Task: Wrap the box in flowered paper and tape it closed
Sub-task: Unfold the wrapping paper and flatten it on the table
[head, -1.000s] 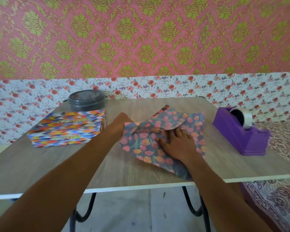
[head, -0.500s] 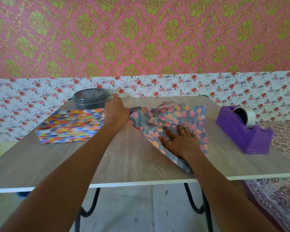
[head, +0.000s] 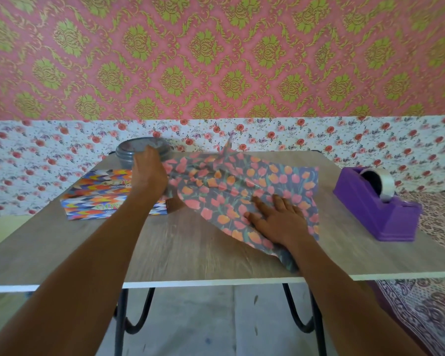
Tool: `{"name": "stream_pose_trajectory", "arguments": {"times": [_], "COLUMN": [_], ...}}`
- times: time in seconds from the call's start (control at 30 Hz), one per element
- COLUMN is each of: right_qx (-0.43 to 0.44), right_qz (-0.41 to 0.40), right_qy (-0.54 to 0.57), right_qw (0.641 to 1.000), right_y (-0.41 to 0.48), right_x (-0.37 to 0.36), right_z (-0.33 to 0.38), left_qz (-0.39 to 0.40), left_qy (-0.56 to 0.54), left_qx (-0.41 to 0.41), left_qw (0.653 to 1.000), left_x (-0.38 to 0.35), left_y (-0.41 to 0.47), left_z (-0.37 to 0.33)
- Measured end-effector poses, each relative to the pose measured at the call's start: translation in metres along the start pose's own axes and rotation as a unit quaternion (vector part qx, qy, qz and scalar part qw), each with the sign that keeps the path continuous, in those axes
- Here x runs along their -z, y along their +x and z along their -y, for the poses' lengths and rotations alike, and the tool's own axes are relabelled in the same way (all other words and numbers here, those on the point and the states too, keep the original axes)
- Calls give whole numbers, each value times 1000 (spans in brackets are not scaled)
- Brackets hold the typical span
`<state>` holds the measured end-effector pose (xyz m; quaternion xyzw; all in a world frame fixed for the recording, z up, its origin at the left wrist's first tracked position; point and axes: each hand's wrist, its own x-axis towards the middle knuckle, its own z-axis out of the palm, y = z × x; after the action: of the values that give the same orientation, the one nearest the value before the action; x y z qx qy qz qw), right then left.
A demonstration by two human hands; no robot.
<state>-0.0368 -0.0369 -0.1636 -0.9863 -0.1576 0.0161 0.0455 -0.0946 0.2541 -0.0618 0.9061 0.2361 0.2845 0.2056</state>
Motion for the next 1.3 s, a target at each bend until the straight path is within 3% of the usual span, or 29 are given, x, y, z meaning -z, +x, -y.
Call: {"name": "stream_pose_trajectory", "arguments": {"times": [0.13, 0.37, 0.53, 0.67, 0.73, 0.83, 0.9, 1.0, 1.07, 1.2, 1.3], "right_qx": [2, 58, 83, 153, 150, 132, 160, 189, 208, 193, 183], "right_qz": [12, 151, 201, 205, 207, 234, 214, 144, 103, -8, -21], "right_qy": [-2, -4, -50, -35, -57, -112, -74, 42, 38, 40, 32], "right_qw": [1000, 987, 975, 966, 965, 957, 961, 970, 972, 980, 982], "right_y": [0, 8, 14, 20, 26, 30, 28, 32, 34, 38, 39], "right_x": [3, 37, 53, 77, 85, 95, 96, 84, 71, 48, 38], "right_z": [0, -13, -48, -56, -55, -41, -23, -2, 6, 12, 12], "left_qz": [12, 127, 265, 394, 369, 237, 187, 248, 272, 209, 180], "left_qy": [-19, -19, 0, 52, 138, 226, 178, 78, 36, -58, -123], "left_qx": [30, 30, -18, -54, -100, -159, -154, -93, -46, 12, 59], "left_qw": [999, 991, 964, 916, 914, 931, 954, 961, 961, 976, 974], "left_x": [-1, 17, 14, 16, 11, -7, -25, -54, -69, -90, -91], "left_y": [2, 4, 5, 2, 0, -3, -5, -13, -25, -31, -30], "left_z": [-1, -9, -4, -6, -13, -22, -27, -36, -40, -35, -27]}}
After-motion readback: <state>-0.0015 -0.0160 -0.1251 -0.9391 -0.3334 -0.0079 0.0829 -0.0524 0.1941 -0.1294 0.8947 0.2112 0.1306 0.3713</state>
